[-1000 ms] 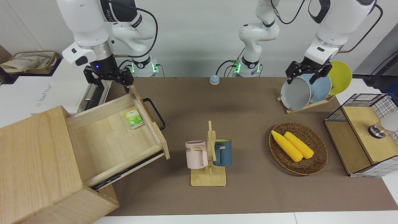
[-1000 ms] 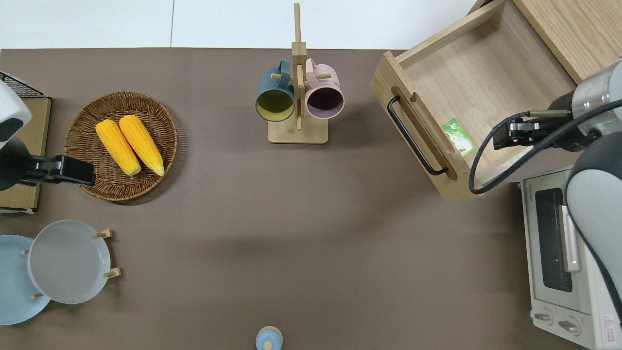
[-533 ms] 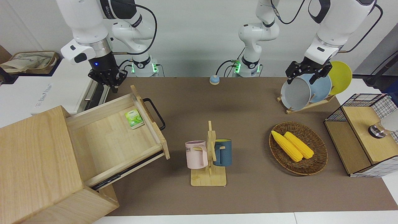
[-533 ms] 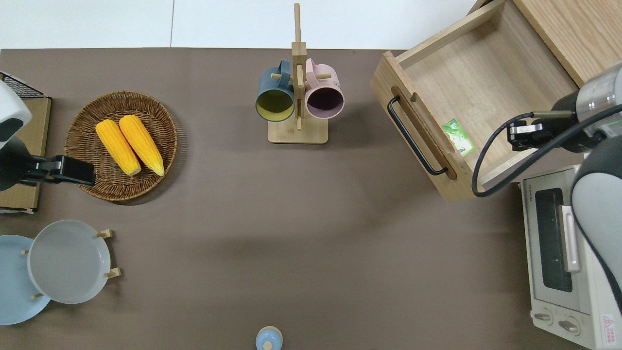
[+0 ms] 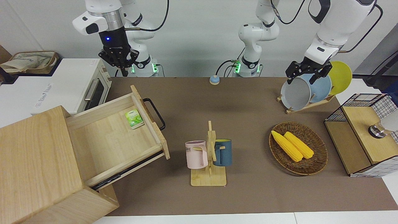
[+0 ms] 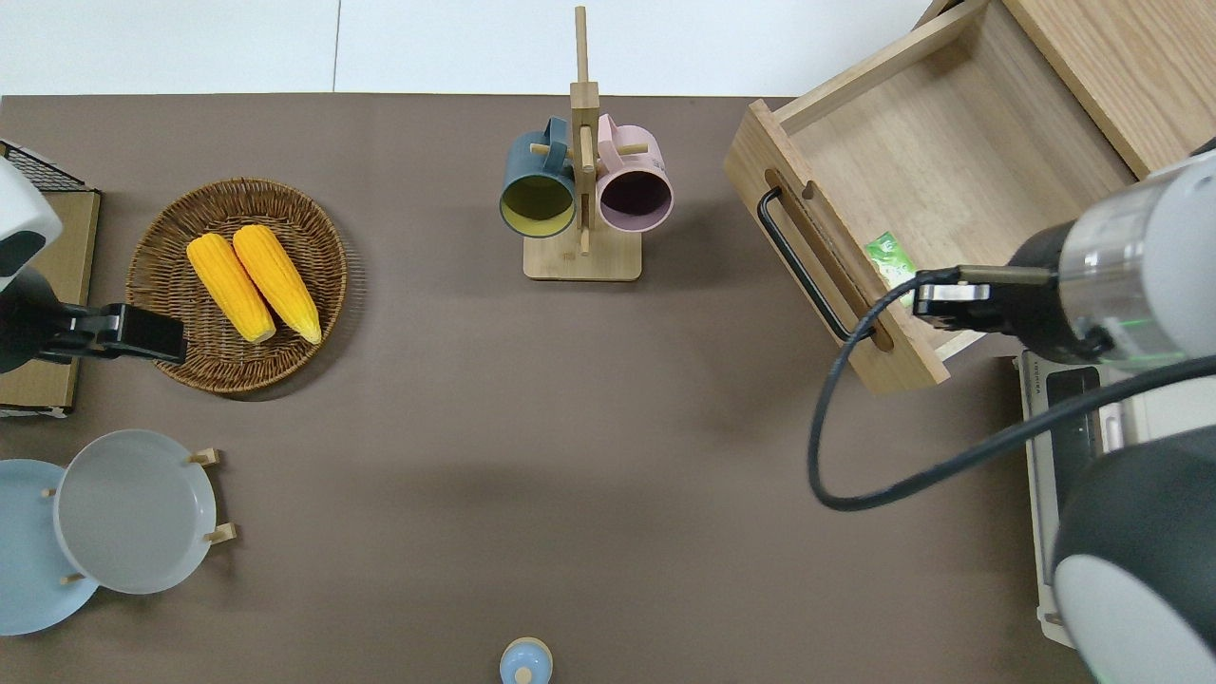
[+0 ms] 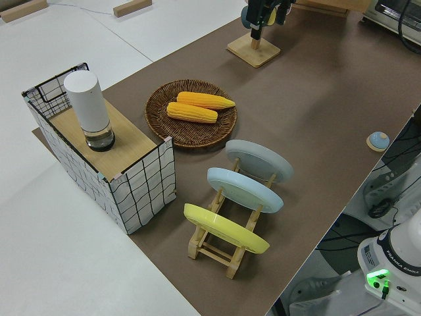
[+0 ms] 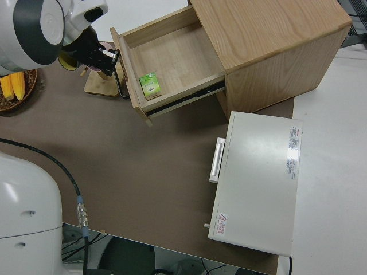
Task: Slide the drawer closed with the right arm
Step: 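Push the open wooden drawer away from the robot with the right arm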
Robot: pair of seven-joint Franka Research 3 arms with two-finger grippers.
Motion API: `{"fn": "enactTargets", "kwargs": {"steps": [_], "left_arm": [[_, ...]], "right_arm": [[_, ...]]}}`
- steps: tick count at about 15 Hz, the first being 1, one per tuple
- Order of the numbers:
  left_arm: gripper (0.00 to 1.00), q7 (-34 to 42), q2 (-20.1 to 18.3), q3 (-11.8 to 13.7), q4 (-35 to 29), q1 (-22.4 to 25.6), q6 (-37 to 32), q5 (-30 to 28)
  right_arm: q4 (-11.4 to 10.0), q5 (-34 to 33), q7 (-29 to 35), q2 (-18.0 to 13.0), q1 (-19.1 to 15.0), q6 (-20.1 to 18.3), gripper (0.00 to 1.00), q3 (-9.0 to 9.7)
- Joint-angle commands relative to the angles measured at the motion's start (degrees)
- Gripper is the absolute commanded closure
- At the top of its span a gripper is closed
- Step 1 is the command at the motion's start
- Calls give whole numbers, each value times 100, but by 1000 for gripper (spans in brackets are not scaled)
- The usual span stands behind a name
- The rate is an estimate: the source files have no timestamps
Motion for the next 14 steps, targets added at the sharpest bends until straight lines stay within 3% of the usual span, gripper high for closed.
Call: {"fn": "enactTargets", "kwargs": {"steps": [1, 8, 11, 13, 14], "left_arm": [[7, 55, 65, -37, 149, 22, -113, 98], [7, 55, 65, -37, 149, 22, -113, 98], [7, 55, 65, -37, 140, 22, -113, 98], [7, 55, 65, -37, 149, 22, -113, 98], [7, 55, 65, -37, 140, 22, -113, 98]], "right_arm": [[-17, 41, 1363, 109, 504, 167, 1000, -9], [-53, -73, 3378, 776, 1165, 431, 1000, 8], [-53, -64, 4073, 1075, 1192, 466, 1000, 8], [-88, 32, 4591, 1181, 1192, 799, 1000, 8], [-210, 41, 4881, 1199, 1174, 922, 1000, 0]]}}
